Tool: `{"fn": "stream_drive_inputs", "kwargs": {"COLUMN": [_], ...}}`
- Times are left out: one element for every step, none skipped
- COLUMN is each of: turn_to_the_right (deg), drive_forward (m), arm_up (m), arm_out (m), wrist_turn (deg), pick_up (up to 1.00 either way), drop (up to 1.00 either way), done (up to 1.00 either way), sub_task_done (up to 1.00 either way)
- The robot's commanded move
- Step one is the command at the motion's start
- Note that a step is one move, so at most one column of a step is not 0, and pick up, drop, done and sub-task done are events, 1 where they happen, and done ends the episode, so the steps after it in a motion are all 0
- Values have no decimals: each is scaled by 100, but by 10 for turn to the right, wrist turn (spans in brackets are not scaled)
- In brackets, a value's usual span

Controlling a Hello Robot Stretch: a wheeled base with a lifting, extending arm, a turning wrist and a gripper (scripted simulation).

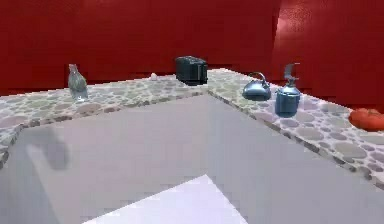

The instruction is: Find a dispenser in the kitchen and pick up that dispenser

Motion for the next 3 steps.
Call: {"fn": "stream_drive_inputs", "kwargs": {"turn_to_the_right": [450, 150, 0], "drive_forward": [0, 0, 5], "arm_up": [0, 0, 0], "arm_out": [0, 0, 0], "wrist_turn": [0, 0, 0], "pick_up": [0, 0, 0], "drop": [0, 0, 0], "done": [0, 0, 0], "sub_task_done": [0, 0, 0]}}
